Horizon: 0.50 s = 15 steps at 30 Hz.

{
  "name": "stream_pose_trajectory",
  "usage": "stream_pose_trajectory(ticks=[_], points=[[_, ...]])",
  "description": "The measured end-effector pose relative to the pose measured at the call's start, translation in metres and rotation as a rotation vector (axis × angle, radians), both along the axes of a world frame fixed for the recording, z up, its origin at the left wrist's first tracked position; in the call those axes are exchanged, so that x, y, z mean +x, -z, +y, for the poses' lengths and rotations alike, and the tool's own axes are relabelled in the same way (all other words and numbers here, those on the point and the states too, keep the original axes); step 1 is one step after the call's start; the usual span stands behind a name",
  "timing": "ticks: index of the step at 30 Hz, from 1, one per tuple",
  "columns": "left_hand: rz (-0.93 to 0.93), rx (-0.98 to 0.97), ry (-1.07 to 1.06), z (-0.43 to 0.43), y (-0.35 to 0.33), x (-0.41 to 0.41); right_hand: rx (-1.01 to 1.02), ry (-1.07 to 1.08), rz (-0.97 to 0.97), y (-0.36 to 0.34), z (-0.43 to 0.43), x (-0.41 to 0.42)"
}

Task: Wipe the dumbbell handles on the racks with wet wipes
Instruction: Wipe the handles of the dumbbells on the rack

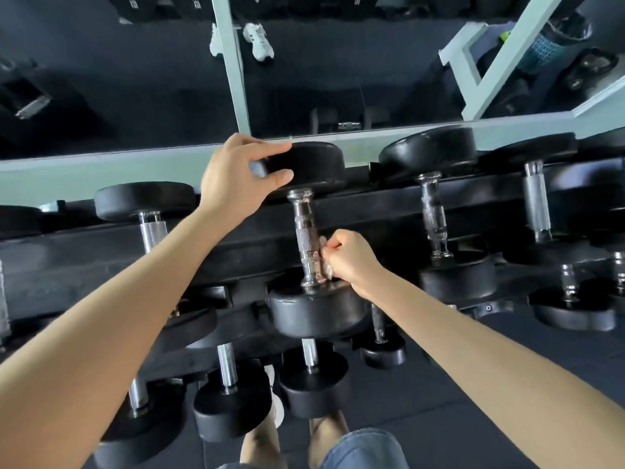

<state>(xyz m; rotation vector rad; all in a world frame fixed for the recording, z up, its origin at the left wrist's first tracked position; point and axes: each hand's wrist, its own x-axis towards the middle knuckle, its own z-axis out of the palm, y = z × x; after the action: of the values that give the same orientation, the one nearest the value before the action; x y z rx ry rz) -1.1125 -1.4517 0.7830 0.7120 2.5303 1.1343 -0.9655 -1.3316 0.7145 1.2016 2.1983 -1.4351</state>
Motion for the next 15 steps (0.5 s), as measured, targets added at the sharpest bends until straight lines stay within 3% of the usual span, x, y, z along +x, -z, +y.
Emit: stream_pose_trajectory(ticks=[2,7,13,15], points=[[-0.004,-0.013,0.007,0.000,0.000,-0.001,0.031,-0.026,0.041,-0.005,0.005,-0.005],[-0.016,-0.014,0.003,0.000,0.001,-0.003,-0.231,0.387,0.273,-0.009,0.009,-0.056],[-0.047,-0.013,-0.019,0.000,0.002,0.000,-0.254,0.237,0.128,0.002,0.004,-0.004],[-0.061,-0.021,-0.045,0.000,-0.001,0.002,-0.360,0.278,0.129,-0.003,0.009,-0.007]])
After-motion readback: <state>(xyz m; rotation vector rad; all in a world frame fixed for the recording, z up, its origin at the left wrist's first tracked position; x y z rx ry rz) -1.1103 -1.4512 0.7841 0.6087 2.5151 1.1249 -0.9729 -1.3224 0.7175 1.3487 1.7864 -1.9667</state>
